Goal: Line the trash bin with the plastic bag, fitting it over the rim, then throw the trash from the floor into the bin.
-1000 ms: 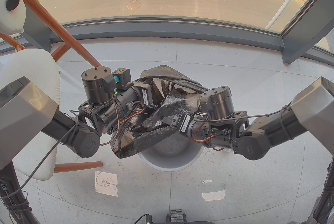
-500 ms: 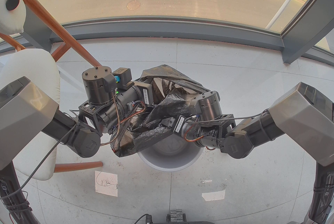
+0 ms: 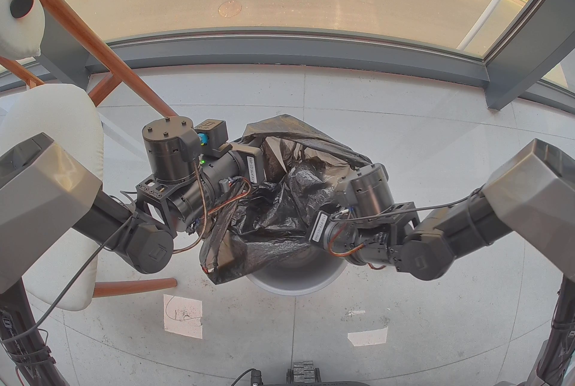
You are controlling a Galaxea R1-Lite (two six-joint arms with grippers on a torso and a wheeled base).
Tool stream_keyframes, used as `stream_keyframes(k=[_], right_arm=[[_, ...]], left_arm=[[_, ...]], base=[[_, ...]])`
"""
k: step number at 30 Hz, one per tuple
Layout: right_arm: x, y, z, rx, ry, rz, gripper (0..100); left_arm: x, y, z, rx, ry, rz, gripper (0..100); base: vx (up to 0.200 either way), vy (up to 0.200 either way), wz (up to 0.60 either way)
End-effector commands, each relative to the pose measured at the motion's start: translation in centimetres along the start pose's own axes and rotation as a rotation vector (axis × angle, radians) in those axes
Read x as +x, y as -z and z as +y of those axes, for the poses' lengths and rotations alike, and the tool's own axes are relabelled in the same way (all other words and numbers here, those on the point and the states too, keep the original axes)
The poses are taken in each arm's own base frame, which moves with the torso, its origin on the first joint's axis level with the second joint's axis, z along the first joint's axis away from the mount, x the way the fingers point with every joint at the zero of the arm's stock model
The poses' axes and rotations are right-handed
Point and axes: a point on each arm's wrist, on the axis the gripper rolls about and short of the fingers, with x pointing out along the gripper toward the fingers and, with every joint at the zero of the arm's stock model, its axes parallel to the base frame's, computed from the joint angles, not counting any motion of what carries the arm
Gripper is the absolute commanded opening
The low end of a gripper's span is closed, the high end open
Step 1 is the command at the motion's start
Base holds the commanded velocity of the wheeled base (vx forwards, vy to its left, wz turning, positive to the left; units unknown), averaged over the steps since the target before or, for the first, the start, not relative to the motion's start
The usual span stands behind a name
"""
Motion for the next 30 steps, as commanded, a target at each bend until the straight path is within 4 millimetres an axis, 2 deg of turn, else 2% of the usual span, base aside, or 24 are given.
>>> stream_keyframes(k=[1,6,10,14,19,25,26,30], right_arm=[[-5.1,-0.1,-1.2,-0.014,0.019,0.004,0],[-7.1,1.1,-3.1,-0.019,0.064,0.039,0],[-7.7,1.9,-5.6,-0.013,0.132,0.076,0],[-7.9,1.3,-8.0,-0.038,0.195,0.082,0],[-7.4,1.2,-7.9,-0.046,0.188,0.078,0],[-6.7,2.0,-6.7,-0.077,0.138,0.122,0],[-6.6,2.1,-6.6,-0.080,0.136,0.126,100],[-6.3,3.0,-7.1,-0.086,0.177,0.155,100]], left_arm=[[0.2,0.7,0.1,0.002,-0.002,0.017,0],[0.3,0.9,0.5,0.004,-0.017,0.023,0],[1.0,2.8,1.8,0.011,-0.053,0.064,0],[1.1,3.0,2.2,0.014,-0.079,0.068,0],[1.3,3.3,2.1,0.014,-0.076,0.071,0],[1.4,2.5,1.9,0.013,-0.070,0.048,0],[1.4,2.4,1.8,0.013,-0.067,0.048,0],[0.6,0.9,1.8,0.012,-0.069,0.027,0]], base=[[0.000,0.000,0.00],[0.000,0.000,0.00],[0.000,0.000,0.00],[0.000,0.000,0.00],[0.000,0.000,0.00],[0.000,0.000,0.00],[0.000,0.000,0.00],[0.000,0.000,0.00]])
